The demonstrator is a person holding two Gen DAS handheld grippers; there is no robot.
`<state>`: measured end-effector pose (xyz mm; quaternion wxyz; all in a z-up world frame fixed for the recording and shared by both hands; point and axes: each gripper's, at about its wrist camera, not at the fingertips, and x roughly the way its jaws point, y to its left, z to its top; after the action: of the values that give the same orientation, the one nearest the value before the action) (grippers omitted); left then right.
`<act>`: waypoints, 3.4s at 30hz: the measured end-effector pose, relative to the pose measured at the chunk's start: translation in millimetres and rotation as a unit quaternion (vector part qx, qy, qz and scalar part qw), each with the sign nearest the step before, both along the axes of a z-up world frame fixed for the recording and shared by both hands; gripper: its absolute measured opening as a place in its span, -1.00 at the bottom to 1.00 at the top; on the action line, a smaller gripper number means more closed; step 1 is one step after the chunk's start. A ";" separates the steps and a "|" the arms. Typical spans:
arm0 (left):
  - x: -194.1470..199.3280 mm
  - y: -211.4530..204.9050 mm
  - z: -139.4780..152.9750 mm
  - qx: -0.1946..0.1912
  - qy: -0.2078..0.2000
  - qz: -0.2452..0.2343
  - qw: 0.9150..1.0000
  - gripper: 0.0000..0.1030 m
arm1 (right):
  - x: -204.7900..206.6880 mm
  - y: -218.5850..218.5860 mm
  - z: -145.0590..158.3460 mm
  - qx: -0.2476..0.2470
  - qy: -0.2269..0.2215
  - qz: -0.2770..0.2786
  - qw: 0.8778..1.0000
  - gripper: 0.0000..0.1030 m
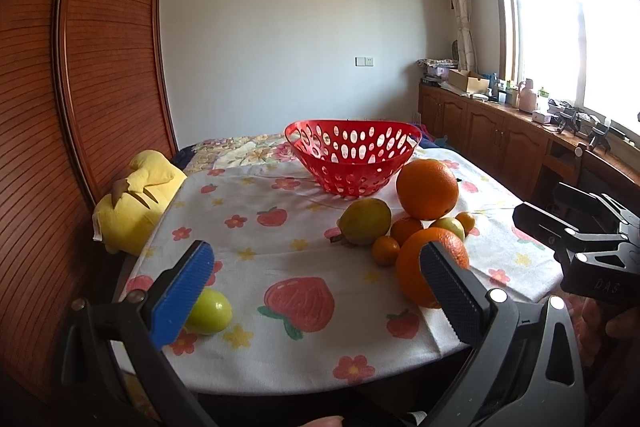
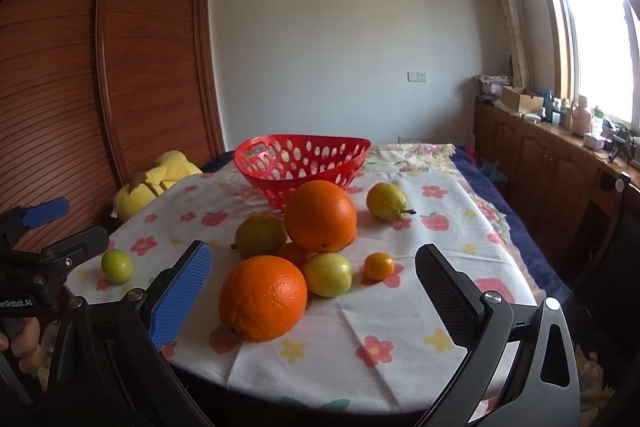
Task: Organize fruits
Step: 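Grasp the green lime with the left tool while the right tool grasps a large orange, then carry the lime and orange toward the red basket with both tools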
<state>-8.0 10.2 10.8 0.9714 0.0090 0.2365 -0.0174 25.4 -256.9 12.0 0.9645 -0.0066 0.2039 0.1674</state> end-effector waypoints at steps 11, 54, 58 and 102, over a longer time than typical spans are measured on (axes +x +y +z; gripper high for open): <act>8.3 32.9 -21.5 -0.005 0.026 0.011 1.000 1.00 | 8.2 23.5 -11.4 -0.017 0.011 0.029 0.999 1.00; 63.8 121.6 -103.7 -0.039 0.148 0.037 0.988 0.48 | 69.7 62.9 -84.3 -0.051 0.141 0.101 0.983 0.83; 65.4 121.4 -105.6 -0.046 0.153 0.025 0.987 0.16 | 74.7 66.1 -86.8 -0.055 0.145 0.101 0.983 0.80; 115.6 32.6 -0.3 -0.016 0.054 -0.062 0.996 0.09 | 92.7 26.2 12.7 -0.014 0.054 0.130 0.990 0.67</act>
<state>107.6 42.8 10.5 0.9544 0.0073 0.2868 -0.0823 118.1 -230.7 24.7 0.9219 -0.0379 0.2553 0.2890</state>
